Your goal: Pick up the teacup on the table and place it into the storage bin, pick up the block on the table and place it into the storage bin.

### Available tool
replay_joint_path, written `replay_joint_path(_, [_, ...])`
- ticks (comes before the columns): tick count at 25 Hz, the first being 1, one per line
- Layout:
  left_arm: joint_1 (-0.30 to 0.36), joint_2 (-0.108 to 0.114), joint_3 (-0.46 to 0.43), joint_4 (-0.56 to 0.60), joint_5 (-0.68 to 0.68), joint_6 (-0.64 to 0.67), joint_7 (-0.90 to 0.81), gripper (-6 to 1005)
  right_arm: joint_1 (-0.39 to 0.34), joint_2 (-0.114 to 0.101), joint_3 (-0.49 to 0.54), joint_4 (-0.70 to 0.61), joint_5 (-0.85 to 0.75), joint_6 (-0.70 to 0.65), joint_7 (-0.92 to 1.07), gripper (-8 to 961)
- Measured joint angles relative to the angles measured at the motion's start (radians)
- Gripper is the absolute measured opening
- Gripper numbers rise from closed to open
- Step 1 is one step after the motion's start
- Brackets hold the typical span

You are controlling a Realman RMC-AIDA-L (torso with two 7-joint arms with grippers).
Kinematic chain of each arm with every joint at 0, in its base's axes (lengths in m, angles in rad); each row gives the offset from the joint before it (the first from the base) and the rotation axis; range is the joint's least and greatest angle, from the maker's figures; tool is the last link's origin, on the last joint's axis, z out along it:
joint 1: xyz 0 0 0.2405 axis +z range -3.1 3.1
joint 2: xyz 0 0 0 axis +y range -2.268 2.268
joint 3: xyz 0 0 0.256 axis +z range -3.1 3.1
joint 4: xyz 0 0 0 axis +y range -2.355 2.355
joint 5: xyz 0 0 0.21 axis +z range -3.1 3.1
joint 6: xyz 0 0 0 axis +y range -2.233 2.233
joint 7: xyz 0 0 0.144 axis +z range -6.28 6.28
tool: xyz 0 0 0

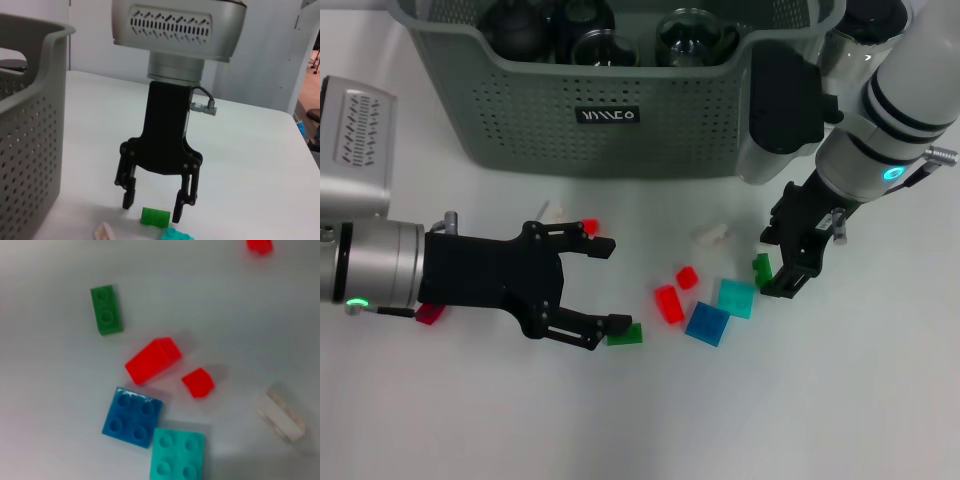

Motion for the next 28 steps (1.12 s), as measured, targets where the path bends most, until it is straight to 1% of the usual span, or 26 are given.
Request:
replay_joint_path(3, [0.0,0.0,-0.001,0.0,-0.001,-0.001,0.0,927,0.001,-0.001,-0.028,0.001,0.031,0.003,0.001,771])
replay_joint_path(9, [0.0,0.001,-0.002,-0.009,-0.002,-0.013,0.001,926,0.003,-0.001,-0.072,0.0,0.044,0.016,0.022,698])
replay_joint_path(20, [0.0,0.001,-0.005,-0.009,-0.002,-0.025,0.001,922,0.011,-0.003,-0.094,-0.005,0.039,0.018,0.035,641])
replay_joint_path(25, [0.0,0.001,-0.026,-0.009,-0.002,-0.025,0.003,920,0.014,-0.002,-0.116,-0.011,0.043,0.018,0.042,438])
replay_joint_path(28, [0.0,0.002,-0.029,-0.009,-0.002,-0.023,0.003,919,0.014,-0.008,-0.11,-0.035,0.044,-0.002,0.055,448])
